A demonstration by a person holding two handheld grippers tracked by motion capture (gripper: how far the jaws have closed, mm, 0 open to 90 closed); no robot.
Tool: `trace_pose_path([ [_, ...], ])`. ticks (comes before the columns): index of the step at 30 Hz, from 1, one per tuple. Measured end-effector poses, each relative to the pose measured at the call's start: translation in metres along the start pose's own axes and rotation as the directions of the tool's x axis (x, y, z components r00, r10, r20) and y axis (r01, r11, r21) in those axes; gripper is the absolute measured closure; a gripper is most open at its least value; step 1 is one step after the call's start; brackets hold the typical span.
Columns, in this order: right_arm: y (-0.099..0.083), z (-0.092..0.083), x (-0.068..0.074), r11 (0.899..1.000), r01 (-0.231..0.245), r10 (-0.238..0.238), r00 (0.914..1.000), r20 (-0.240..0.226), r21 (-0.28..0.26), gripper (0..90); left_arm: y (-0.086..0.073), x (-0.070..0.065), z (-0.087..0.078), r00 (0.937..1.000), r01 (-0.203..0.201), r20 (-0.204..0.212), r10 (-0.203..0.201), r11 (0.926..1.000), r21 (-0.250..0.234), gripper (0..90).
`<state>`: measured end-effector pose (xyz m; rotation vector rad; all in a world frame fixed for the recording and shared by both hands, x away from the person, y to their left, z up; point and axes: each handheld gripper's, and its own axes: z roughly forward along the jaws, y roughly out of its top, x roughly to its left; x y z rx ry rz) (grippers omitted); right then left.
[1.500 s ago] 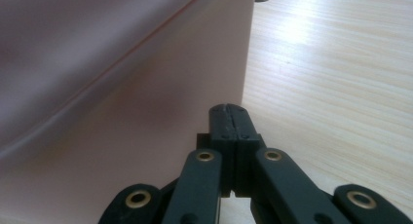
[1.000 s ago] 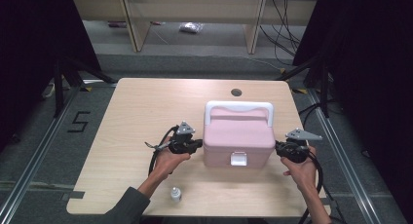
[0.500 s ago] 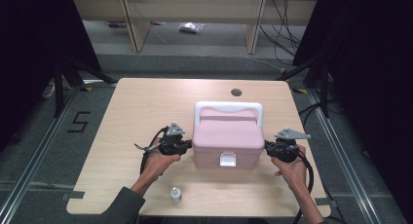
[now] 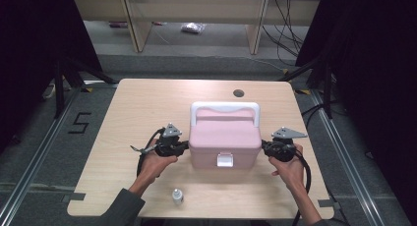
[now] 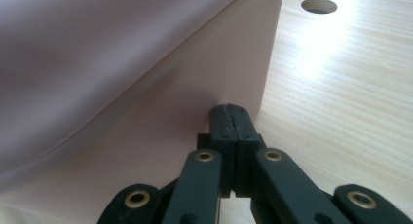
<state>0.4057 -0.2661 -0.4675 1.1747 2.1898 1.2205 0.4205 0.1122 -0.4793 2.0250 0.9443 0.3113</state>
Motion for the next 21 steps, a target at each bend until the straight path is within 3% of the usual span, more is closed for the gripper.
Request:
trace_pose_path([
  [2,0.0003,0.0002,0.0019,1.000,0.004,-0.004,1.0000,0.002,0.003,90.0,-0.0008,0.0000,-0.0003,0.9998,0.008,-0.016,-0.008,0.9999,-0.006,89.8],
  [3,0.0003,0.0005,0.0023,1.000,0.001,-0.001,1.0000,0.001,0.003,90.0,-0.0011,0.0008,-0.0011,1.0000,0.003,-0.002,-0.003,1.0000,-0.003,89.8],
  [18,0.0003,0.0005,0.0012,1.000,0.003,-0.003,1.0000,-0.001,-0.006,90.0,-0.0011,-0.0009,-0.0019,0.9998,-0.013,-0.012,0.013,0.9999,0.007,89.3],
  [21,0.0002,0.0002,0.0007,1.000,0.003,-0.003,1.0000,0.008,-0.006,86.0,-0.0011,0.0003,-0.0026,0.9996,-0.013,-0.025,0.014,0.9999,0.006,86.1],
])
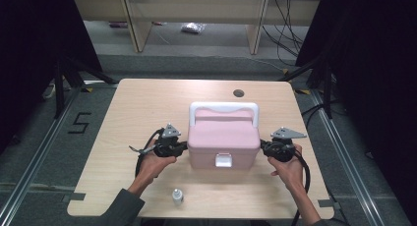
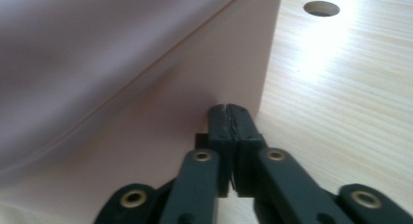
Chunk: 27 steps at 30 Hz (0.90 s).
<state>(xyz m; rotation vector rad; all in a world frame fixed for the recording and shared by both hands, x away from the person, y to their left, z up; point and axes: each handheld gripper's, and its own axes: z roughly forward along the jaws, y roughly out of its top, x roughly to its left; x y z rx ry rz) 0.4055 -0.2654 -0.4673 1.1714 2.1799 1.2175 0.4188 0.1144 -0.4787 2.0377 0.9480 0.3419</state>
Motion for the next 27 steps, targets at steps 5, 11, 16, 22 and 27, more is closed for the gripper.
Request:
trace_pose_path([
  [5,-0.003,-0.011,-0.007,1.000,-0.023,0.023,0.9996,0.017,0.005,77.9,0.003,0.009,-0.008,0.9991,-0.009,-0.041,0.009,0.9999,-0.012,71.2],
  [11,-0.017,-0.024,-0.008,0.998,-0.048,0.047,0.9983,0.035,0.040,71.8,-0.003,0.016,-0.017,0.9977,0.019,-0.065,-0.019,0.9998,-0.007,62.7],
  [16,-0.024,-0.041,-0.004,0.997,-0.035,0.030,0.9976,0.062,0.069,61.7,-0.010,0.020,-0.024,0.9974,0.034,-0.063,-0.033,0.9994,0.005,53.1],
  [22,-0.039,-0.057,0.014,0.997,-0.056,0.053,0.9970,0.056,0.056,49.8,-0.021,0.029,-0.037,0.9918,0.100,-0.079,-0.100,0.9949,-0.003,39.4],
  [27,-0.043,-0.068,0.035,0.998,-0.011,0.009,0.9996,0.025,0.065,44.7,-0.033,0.034,-0.048,0.9896,0.104,-0.101,-0.102,0.9945,0.016,36.2],
])
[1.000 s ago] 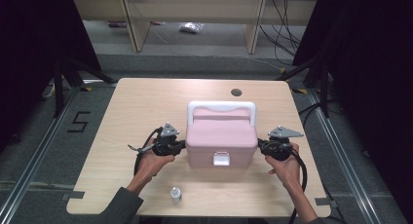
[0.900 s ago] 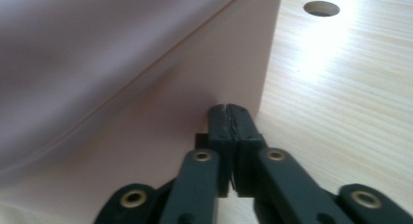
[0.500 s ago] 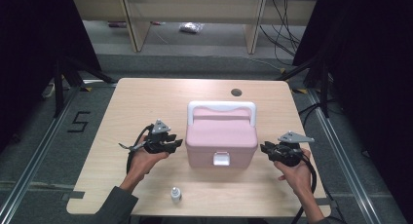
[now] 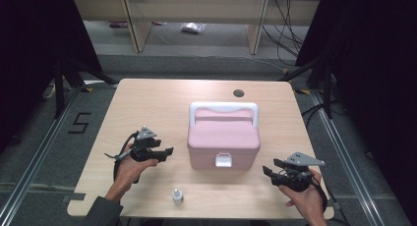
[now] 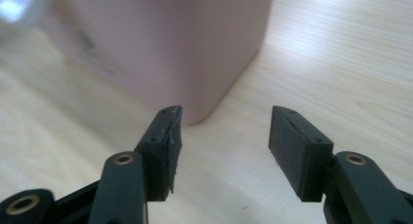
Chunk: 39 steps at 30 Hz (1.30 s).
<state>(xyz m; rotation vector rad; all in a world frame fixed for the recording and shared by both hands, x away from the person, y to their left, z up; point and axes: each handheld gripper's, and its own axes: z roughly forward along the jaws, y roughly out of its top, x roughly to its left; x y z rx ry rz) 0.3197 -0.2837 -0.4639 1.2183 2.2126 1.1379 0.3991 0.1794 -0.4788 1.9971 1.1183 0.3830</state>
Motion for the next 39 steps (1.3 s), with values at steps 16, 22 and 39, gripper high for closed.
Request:
trace_pose_path([
  [16,0.004,0.021,0.057,0.991,0.130,-0.128,0.9757,-0.178,-0.001,38.9,-0.014,0.009,0.000,0.9967,0.046,-0.067,-0.046,0.9989,0.005,32.4],
  [22,0.008,0.038,0.085,0.986,0.166,-0.157,0.9552,-0.251,0.016,38.8,-0.012,0.014,-0.003,0.9976,0.039,-0.059,-0.037,0.9987,0.034,29.2],
  [39,0.021,0.081,0.157,0.949,0.315,-0.290,0.8699,-0.399,-0.004,38.8,-0.012,0.019,-0.004,0.9970,0.046,-0.065,-0.043,0.9980,0.042,28.3],
])
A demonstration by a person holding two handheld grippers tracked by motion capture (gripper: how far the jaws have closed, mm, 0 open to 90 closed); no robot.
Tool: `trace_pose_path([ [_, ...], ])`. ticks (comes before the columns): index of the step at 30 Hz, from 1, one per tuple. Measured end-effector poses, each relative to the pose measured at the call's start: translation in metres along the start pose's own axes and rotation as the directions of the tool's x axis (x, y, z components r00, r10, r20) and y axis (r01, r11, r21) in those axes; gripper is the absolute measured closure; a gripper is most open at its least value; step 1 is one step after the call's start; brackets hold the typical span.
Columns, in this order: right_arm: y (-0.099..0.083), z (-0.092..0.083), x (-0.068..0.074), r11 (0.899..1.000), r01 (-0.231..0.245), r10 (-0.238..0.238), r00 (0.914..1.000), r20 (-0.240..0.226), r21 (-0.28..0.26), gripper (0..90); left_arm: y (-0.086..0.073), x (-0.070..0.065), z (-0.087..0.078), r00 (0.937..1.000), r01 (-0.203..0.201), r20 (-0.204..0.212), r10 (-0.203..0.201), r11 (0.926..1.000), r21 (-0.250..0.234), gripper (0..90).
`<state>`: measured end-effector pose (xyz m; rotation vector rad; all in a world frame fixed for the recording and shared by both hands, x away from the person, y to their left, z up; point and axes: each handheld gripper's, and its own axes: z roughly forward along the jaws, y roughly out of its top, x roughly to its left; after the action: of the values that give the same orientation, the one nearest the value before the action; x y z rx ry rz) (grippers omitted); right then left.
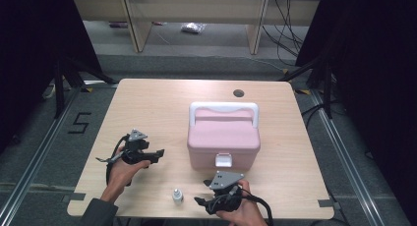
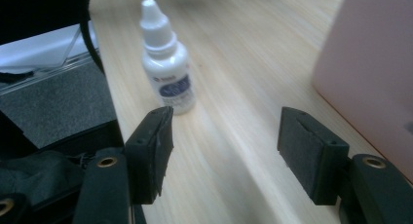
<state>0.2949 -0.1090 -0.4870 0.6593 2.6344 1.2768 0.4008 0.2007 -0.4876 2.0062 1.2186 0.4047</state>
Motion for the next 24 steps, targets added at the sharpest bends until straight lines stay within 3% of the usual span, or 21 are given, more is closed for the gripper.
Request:
trace_pose_path([
  [14,0.018,0.029,0.018,0.997,0.082,-0.082,0.9959,-0.038,0.011,37.2,0.000,-0.001,0.001,0.9997,0.009,0.023,-0.009,0.9998,0.018,28.1],
  [24,0.025,0.046,0.025,0.994,0.107,-0.106,0.9930,-0.052,0.022,41.3,0.000,-0.001,0.002,0.9998,0.005,0.021,-0.006,0.9997,0.024,27.8],
])
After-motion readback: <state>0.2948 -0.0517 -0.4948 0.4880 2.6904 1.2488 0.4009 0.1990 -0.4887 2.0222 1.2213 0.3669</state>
